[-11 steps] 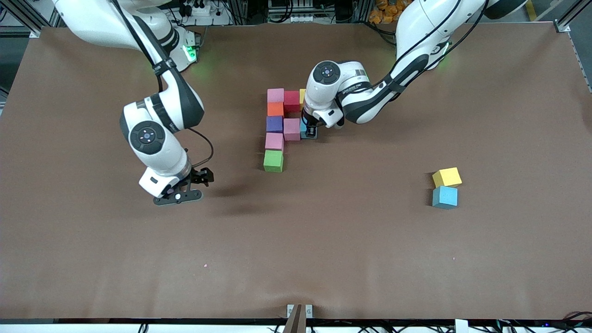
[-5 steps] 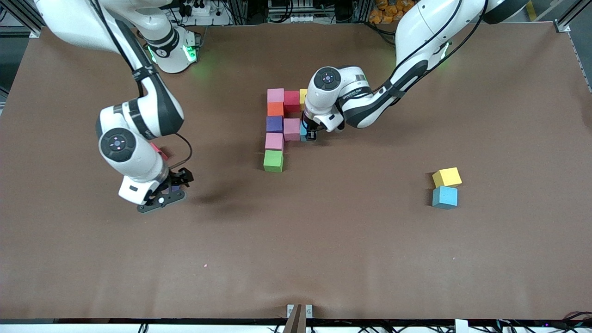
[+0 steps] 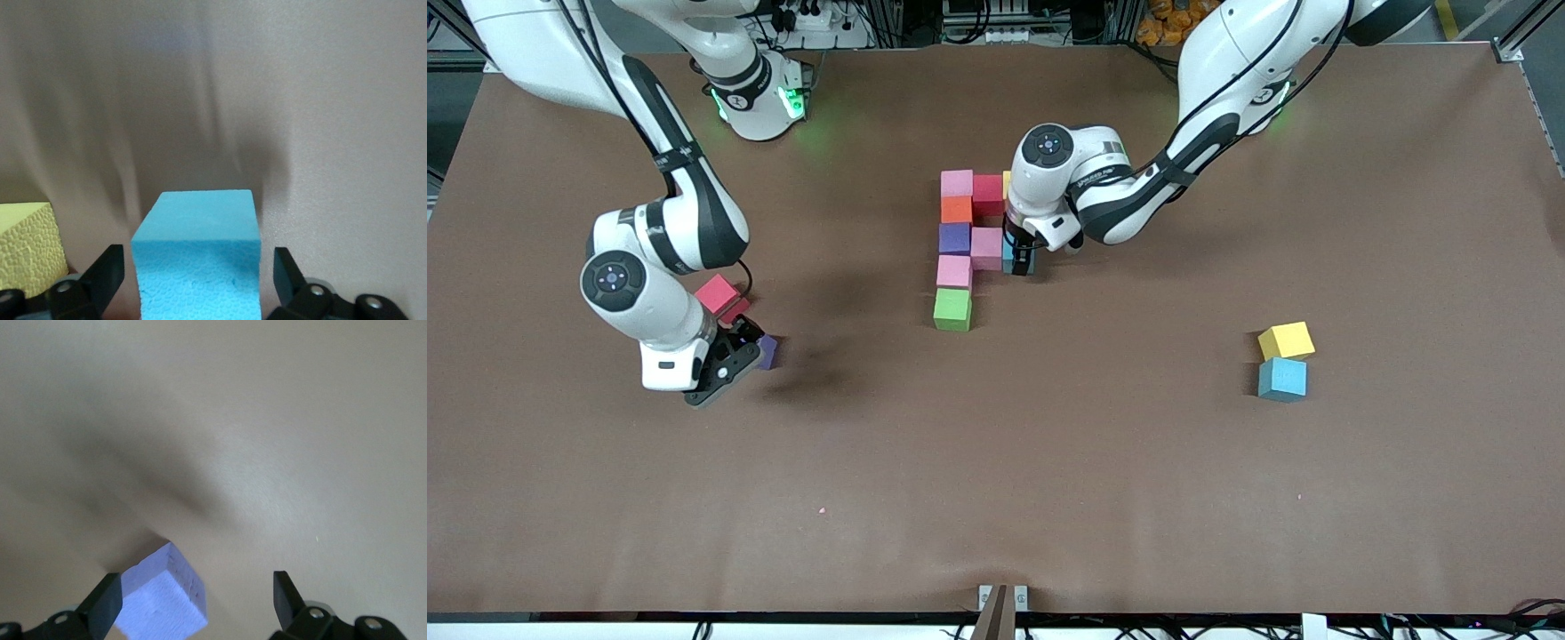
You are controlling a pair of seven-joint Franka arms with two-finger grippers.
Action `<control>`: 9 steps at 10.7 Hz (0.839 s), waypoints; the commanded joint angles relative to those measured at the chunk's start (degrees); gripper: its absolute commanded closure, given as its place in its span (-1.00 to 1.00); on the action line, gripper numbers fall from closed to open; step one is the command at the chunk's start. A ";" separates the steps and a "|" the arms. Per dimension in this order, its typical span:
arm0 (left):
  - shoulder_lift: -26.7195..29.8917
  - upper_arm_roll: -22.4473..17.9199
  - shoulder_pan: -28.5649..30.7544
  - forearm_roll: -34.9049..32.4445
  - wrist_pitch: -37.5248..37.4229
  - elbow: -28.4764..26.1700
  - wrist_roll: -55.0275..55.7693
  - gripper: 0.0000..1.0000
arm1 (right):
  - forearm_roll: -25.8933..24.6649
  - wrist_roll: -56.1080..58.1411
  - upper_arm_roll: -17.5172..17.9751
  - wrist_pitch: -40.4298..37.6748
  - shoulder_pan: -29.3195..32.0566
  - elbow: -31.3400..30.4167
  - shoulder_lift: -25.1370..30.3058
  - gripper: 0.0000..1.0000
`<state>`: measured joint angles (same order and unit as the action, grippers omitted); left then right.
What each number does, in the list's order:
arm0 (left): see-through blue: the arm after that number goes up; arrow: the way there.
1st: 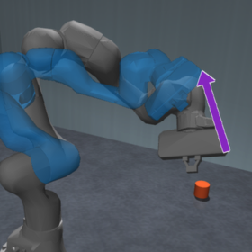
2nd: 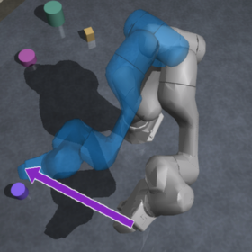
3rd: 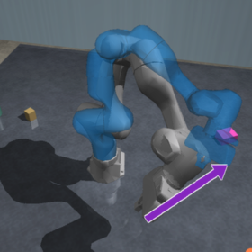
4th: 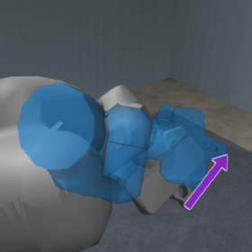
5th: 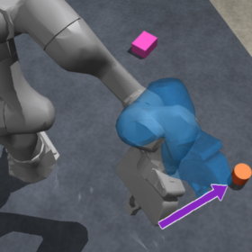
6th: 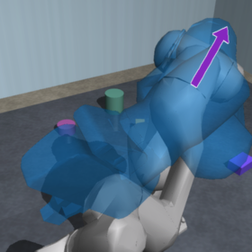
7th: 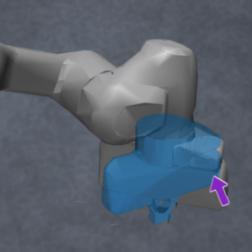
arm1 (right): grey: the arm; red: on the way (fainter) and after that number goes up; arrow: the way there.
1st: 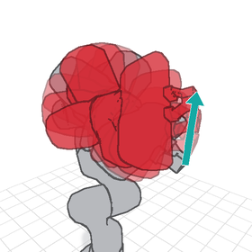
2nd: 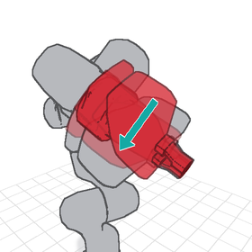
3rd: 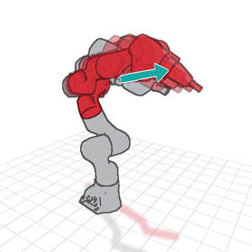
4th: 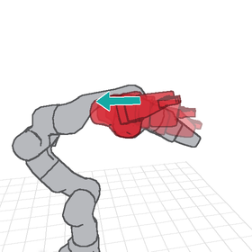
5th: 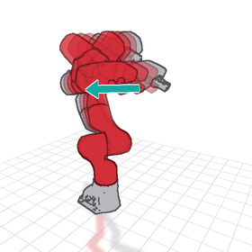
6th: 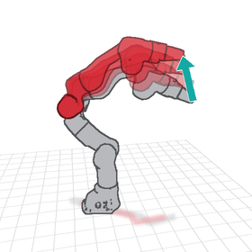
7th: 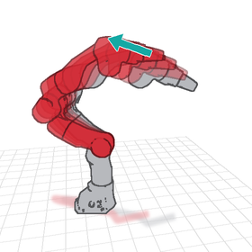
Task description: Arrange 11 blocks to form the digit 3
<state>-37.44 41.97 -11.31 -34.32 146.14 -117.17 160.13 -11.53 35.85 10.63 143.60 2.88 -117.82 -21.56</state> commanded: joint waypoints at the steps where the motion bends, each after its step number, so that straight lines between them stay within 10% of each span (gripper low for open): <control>1: 6.39 0.31 -0.12 -4.52 -0.06 -2.00 13.90 -1.00 | 0.90 11.83 1.58 4.59 2.90 -6.89 3.10 -1.00; 9: 11.78 22.35 24.91 -4.17 -10.05 -3.33 -3.20 -1.00 | 4.50 29.01 2.38 -0.07 3.62 -7.60 3.89 -1.00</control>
<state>-26.74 60.76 10.05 -35.93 139.06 -119.40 155.53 -8.62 61.46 12.07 143.71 5.05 -123.73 -19.66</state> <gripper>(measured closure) 0.000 0.000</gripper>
